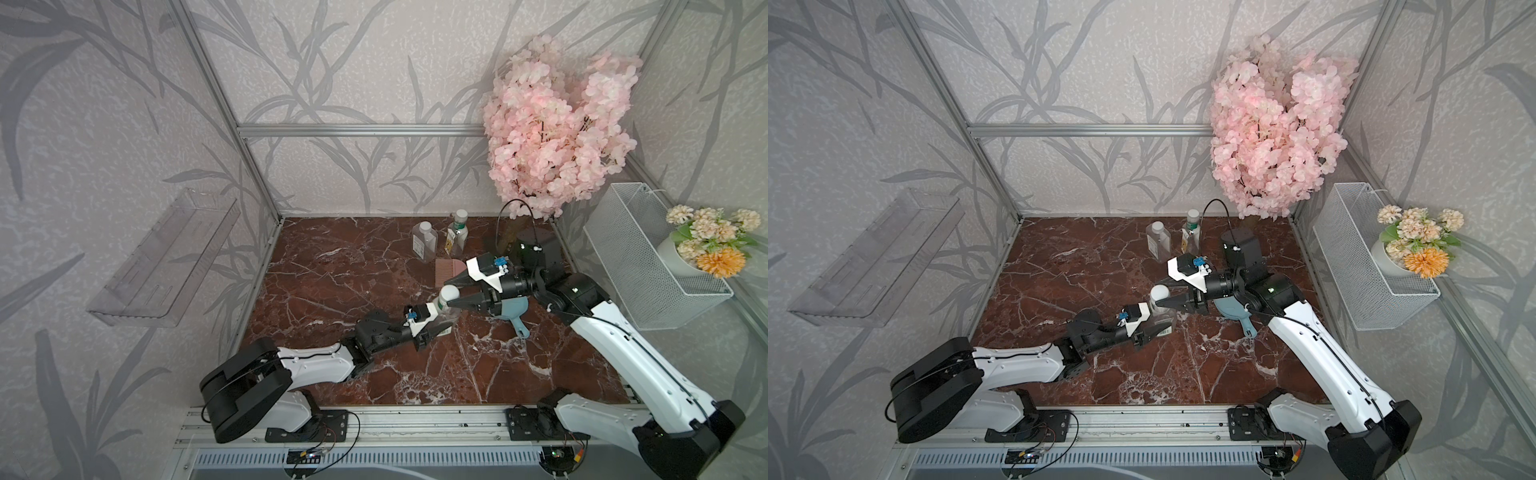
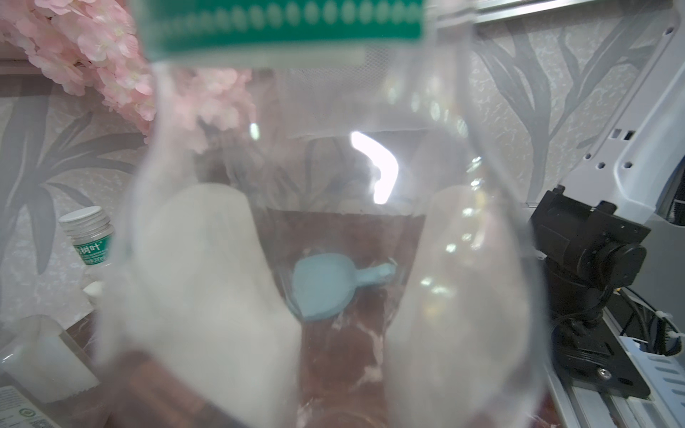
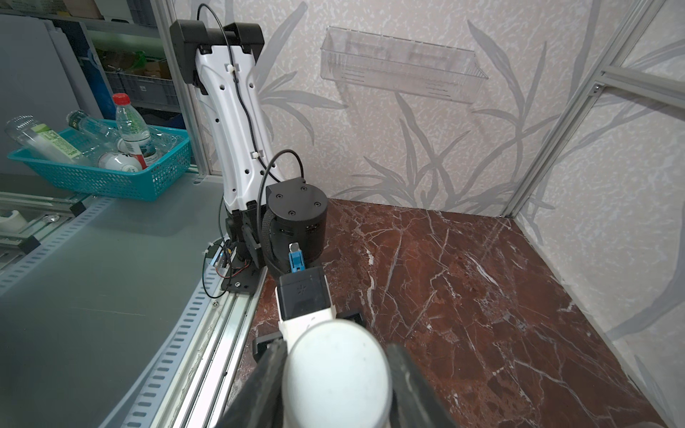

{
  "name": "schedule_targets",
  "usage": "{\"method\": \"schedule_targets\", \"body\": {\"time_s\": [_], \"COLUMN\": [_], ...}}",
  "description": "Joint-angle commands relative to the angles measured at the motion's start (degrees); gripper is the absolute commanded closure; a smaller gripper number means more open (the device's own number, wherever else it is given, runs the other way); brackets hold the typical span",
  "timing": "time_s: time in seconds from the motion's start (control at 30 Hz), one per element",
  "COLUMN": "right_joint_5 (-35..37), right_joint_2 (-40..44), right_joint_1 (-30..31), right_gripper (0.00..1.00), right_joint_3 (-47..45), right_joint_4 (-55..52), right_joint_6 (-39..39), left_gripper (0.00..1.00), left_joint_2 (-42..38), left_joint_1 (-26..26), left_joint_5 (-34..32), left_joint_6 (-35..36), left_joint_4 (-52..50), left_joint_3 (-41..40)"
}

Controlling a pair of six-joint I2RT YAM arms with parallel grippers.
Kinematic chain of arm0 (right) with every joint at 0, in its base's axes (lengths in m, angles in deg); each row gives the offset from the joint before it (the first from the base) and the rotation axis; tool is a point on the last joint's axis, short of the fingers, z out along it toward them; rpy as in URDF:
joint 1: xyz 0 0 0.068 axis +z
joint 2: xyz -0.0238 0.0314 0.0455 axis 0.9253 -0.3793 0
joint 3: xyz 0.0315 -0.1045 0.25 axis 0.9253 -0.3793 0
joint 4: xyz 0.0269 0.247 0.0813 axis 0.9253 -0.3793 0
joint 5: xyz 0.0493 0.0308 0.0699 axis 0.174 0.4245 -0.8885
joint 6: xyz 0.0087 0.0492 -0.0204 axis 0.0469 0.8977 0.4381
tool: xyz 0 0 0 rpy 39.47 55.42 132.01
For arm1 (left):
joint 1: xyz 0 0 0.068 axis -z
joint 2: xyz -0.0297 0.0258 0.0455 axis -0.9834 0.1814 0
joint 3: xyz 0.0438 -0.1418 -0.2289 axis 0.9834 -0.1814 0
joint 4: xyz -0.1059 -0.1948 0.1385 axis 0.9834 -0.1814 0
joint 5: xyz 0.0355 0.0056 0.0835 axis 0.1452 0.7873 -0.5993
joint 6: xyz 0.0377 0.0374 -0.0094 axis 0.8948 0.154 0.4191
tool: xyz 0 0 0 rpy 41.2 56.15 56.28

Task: Screw on the bottle caps
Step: Screw the bottle cap onto the plastic bottle.

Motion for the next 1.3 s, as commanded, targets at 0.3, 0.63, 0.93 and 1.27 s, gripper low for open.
{"method": "schedule_targets", "body": {"time_s": [0.3,0.63,0.93,1.27], "right_joint_5": [29.0,55.7,75.4,72.3], "right_joint_2": [2.9,-0.7,-2.6,2.6], "right_joint_1": [8.8,17.9,25.6,25.9], "right_gripper": [0.85,0.98,1.00,0.71], "right_joint_3": [-14.6,-19.6,-22.0,-20.8], "right_joint_4": [17.0,24.8,27.5,27.2], "right_joint_6": [22.5,37.8,42.6,37.9], "left_gripper": [0.73,0.73,0.73,0.73], "left_joint_2": [-3.4,-1.9,1.0,3.2], "left_joint_1": [0.0,0.0,0.0,0.0], "left_joint_5": [-14.8,-20.9,-26.4,-28.7], "left_joint_6": [6.1,7.4,8.0,4.3], "left_joint_4": [8.3,11.8,14.7,13.0], "left_joint_3": [3.4,4.9,4.5,1.6]}}
